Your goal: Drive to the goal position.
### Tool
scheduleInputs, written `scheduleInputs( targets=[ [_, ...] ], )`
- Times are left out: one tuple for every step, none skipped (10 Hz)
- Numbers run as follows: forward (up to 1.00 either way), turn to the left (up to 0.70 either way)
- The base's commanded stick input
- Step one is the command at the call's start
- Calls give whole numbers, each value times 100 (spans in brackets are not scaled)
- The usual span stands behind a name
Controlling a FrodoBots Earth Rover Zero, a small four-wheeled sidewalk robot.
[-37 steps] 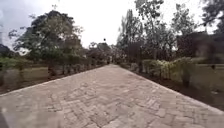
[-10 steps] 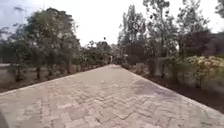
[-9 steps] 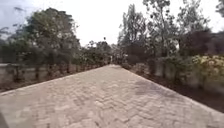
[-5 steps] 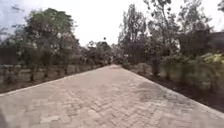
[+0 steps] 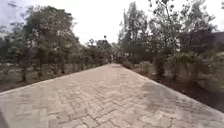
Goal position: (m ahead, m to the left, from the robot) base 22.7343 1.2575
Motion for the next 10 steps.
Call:
scheduleInputs(
  targets=[
    [70, 0],
    [70, 0],
    [70, 0],
    [70, 0],
    [70, 0],
    [70, 0],
    [70, 0],
    [70, 0],
    [70, 0],
    [70, 0]
  ],
)
